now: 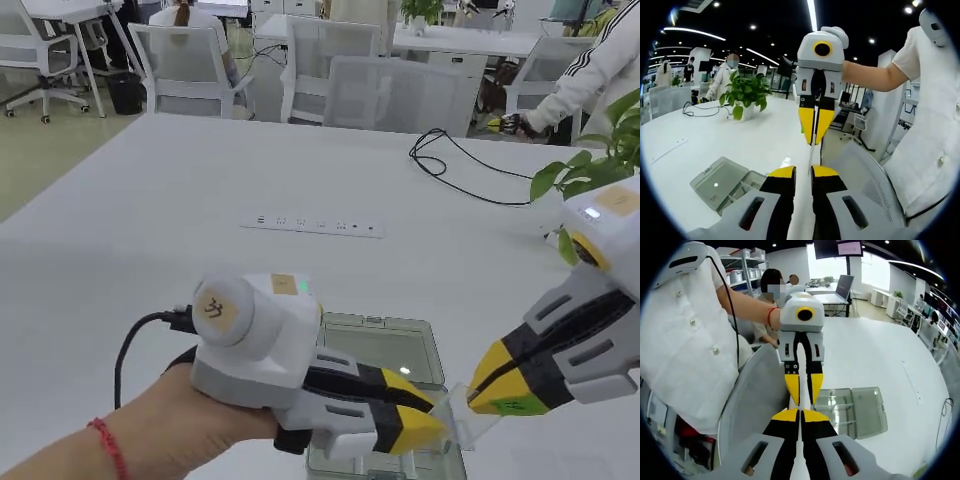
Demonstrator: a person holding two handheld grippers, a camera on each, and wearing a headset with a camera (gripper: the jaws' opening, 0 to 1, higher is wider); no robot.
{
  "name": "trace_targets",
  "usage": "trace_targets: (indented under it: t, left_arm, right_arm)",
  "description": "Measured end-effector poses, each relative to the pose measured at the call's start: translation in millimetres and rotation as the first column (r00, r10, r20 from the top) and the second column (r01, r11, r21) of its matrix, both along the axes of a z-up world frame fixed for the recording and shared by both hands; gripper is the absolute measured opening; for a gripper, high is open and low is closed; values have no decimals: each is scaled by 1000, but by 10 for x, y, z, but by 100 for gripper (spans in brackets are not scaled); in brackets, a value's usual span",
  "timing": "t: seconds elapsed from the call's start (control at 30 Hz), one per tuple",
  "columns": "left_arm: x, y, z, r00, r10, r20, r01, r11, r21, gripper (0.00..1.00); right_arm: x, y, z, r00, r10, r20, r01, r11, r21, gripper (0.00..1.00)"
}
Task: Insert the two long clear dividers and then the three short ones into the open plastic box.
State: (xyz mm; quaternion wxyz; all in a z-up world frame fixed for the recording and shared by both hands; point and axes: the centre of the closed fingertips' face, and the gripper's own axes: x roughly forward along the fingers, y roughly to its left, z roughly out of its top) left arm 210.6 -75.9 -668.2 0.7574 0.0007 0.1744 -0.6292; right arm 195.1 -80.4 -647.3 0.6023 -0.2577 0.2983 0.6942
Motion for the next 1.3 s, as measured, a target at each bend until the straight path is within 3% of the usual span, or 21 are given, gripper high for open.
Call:
trace_targets:
  t: [0.6, 0.9, 1.3]
  left_arm:
    - [180, 335, -90, 994, 113, -6, -113, 993, 26, 28]
    - [249, 516, -166, 985, 172, -8, -171, 984, 40, 45]
    - [291, 752, -321, 978, 210, 15, -210, 975, 77, 66]
  right_arm:
    - [134, -11, 47, 999, -45, 27, 45, 999, 14, 3]
    - [213, 0, 49, 997, -71, 42, 70, 997, 17, 3]
    - [369, 80, 7, 994, -92, 58, 91, 996, 18, 3]
